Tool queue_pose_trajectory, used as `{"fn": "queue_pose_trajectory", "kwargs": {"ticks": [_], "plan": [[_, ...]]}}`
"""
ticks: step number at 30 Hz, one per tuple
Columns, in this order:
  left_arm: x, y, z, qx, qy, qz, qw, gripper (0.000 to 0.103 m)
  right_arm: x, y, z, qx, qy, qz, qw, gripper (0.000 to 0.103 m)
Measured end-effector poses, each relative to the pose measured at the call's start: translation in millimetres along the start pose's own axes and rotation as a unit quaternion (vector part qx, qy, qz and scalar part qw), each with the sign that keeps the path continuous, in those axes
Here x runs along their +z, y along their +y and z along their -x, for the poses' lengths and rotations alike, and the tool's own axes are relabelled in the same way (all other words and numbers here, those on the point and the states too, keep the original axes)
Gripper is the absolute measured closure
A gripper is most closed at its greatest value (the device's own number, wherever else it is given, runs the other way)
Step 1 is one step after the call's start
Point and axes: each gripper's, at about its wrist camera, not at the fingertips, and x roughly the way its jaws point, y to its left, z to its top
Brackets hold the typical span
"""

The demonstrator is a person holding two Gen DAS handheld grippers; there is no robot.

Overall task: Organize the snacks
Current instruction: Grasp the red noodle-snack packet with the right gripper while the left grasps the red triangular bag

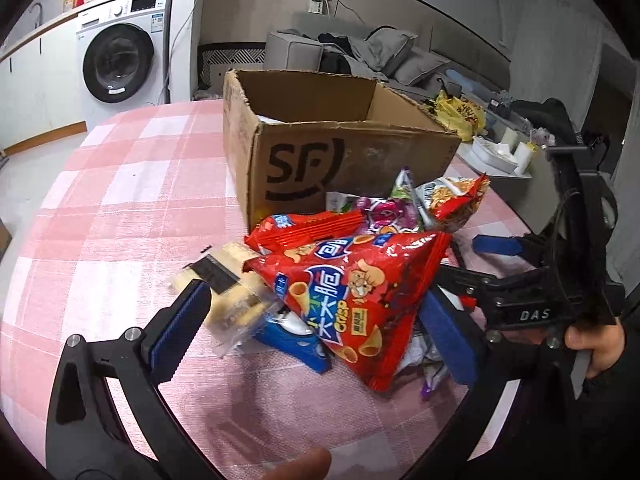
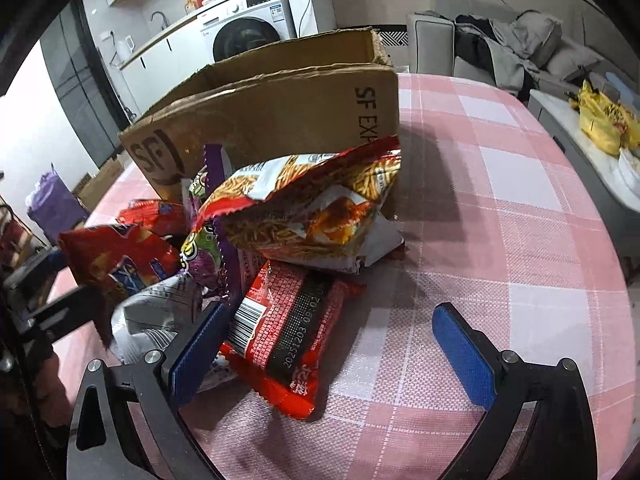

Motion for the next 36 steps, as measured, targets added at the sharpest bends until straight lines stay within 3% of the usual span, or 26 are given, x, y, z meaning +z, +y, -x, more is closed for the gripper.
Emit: {"fn": "queue_pose_trajectory", "kwargs": {"ticks": [8,13,19,25,27,31,33,36], "plan": [[3.6,7.5,2.9,0.012,0.002,0.004,0.9999,0.001,0.2,-8.6,3.8,-0.012,0.021,0.012,1.000,0.000],[-1.1,8.8,-2.9,-0.014,0.013,0.028,0.9994,0.001,-2.5,6.0,2.3,-0.024,0.008,0.028,0.999,0.000],[-2.1,9.5,-3.0,-0.003,0.013,0.023,0.9996,0.001,-4.1,3.6,-1.2,-0.030,0.020,0.035,0.999,0.000],[-2.7,10.2,0.2,-0.029,0.015,0.022,0.9992,0.027,-2.9,-10.2,1.7,-0.021,0.025,0.027,0.999,0.005],[-4.0,5.9,1.6,-0.033,0.012,0.012,0.9993,0.037,-1.4,-10.6,0.6,-0.008,0.027,0.026,0.999,0.016],[-6.7,-1.7,1.8,-0.040,0.012,-0.005,0.9991,0.048,-1.2,-5.3,0.0,0.008,0.027,0.035,0.999,0.024],[-7.4,-3.6,1.7,-0.047,0.013,-0.009,0.9988,0.059,-2.0,-3.3,-0.2,0.013,0.028,0.039,0.999,0.029],[-9.0,-7.6,4.3,-0.052,0.006,-0.019,0.9984,0.064,-5.3,1.3,2.1,0.017,0.027,0.046,0.998,0.034]]}}
